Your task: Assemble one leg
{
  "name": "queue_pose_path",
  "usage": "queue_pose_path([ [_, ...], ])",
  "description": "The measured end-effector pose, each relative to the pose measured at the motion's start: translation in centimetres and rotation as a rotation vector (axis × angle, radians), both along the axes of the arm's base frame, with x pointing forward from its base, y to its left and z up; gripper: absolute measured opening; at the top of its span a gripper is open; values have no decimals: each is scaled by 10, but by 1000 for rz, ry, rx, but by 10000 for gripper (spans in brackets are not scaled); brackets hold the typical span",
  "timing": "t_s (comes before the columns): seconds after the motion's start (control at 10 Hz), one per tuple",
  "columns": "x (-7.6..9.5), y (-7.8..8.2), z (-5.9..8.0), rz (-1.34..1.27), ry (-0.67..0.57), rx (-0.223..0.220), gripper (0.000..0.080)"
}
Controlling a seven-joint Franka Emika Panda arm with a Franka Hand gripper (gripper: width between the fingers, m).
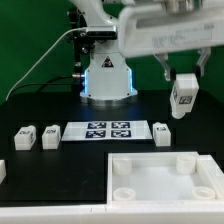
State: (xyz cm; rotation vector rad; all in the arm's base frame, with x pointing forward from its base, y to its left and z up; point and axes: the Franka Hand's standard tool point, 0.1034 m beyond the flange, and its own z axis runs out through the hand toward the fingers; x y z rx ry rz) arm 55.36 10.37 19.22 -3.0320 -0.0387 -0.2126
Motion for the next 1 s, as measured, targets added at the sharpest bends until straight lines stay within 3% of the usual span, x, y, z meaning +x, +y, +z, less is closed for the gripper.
queue_pose_path([
  [0.2, 33, -6, 10, -3, -223, 33, 293],
  [0.5, 31, -10, 8, -28, -498, 22, 293],
  [0.6, 26, -8, -1, -22, -448, 22, 293],
  [0.7, 27, -7, 0, -21, -451, 23, 293],
  [0.8, 26, -1, -15, -14, -438, 26, 293],
  [1.0, 52, 2, -23, -18, -416, 37, 293],
])
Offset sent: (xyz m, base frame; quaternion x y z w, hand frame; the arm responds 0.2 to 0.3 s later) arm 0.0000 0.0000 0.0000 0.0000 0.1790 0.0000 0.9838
